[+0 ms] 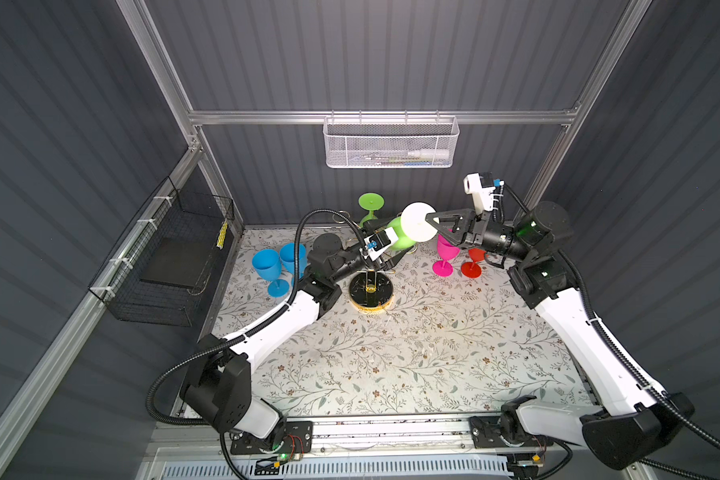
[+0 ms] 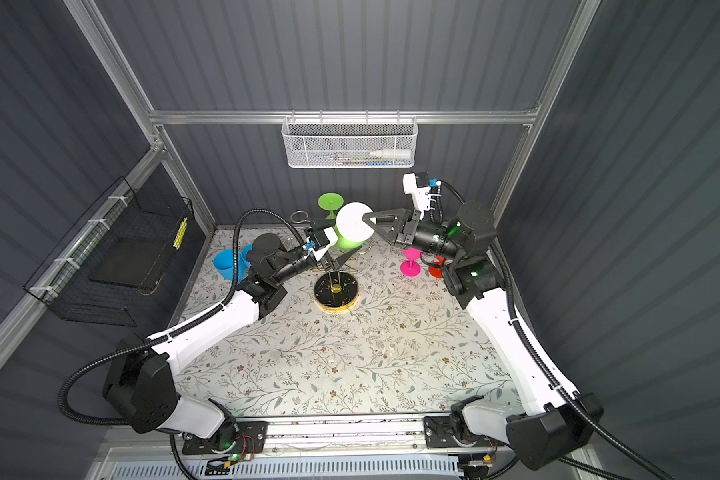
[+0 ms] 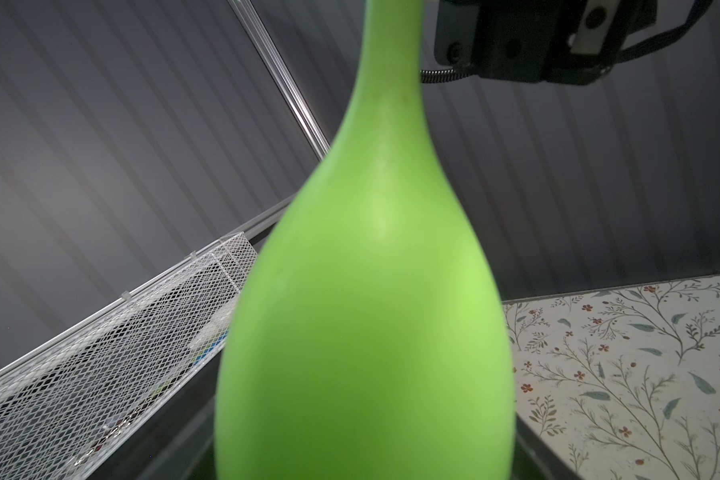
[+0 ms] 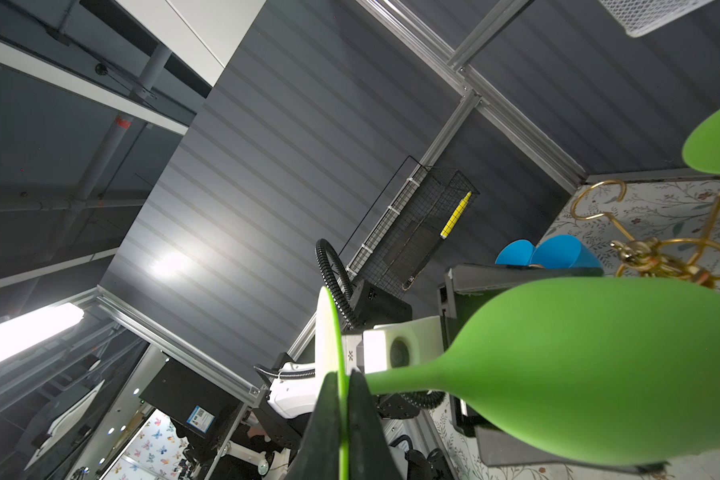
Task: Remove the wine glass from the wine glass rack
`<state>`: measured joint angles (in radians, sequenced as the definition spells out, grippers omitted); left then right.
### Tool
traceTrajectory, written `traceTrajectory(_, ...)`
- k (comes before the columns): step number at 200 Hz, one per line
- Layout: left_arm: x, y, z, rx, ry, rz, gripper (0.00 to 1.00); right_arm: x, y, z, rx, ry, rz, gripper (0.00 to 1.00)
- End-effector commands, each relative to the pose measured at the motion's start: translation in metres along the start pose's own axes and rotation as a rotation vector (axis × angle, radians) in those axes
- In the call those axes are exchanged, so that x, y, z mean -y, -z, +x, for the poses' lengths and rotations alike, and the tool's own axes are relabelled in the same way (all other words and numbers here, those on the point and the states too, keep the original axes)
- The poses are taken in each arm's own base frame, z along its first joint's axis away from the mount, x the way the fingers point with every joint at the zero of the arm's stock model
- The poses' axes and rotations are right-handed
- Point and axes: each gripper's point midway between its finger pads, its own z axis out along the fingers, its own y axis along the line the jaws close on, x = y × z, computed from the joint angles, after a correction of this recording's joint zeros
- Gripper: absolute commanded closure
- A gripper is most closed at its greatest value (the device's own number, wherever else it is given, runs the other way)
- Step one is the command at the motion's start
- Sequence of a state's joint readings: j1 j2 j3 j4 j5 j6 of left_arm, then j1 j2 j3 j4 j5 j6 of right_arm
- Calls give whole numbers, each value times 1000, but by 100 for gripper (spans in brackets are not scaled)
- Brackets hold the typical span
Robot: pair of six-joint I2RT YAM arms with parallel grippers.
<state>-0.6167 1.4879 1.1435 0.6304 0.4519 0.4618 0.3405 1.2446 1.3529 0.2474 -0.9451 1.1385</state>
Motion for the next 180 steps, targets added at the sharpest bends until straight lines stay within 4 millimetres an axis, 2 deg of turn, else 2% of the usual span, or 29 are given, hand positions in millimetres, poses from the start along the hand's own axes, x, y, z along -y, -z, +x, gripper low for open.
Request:
traceTrajectory(1, -7, 9, -17, -2, -23, -26, 22, -9, 3, 5, -12, 17, -22, 68)
traceTrajectory(27, -8, 17, -18, -62, 16, -29, 22, -6, 10, 1, 12, 50, 22, 43)
traceTrajectory(52, -13, 26, -16, -185, 89, -31, 21, -1, 23, -5, 58, 111, 113, 33)
traceTrajectory(66, -18, 33, -14, -249, 136, -58, 22, 4, 34, -9, 95, 170, 198, 32)
traceTrajectory(82, -20, 40, -12, -319, 199, -70, 21, 21, 46, -14, 133, 245, 346, 32)
traceTrajectory(85, -20, 42, -12, -331, 212, -72, 21, 13, 52, -14, 151, 277, 361, 33)
traceTrajectory(116, -16, 54, -5, -445, 321, -63, 20, 16, 80, -26, 240, 505, 588, 34)
traceTrajectory(123, -10, 57, 1, -481, 352, -52, 20, 16, 83, -28, 252, 553, 624, 35)
traceTrajectory(127, -15, 57, -9, -468, 357, -58, 20, 16, 85, -31, 265, 579, 650, 35)
traceTrajectory(148, -6, 62, -5, -525, 426, -29, 20, 16, 81, -34, 261, 690, 690, 35)
traceTrajectory(180, 3, 68, 4, -613, 488, 5, 20, 9, 56, -28, 210, 831, 637, 36)
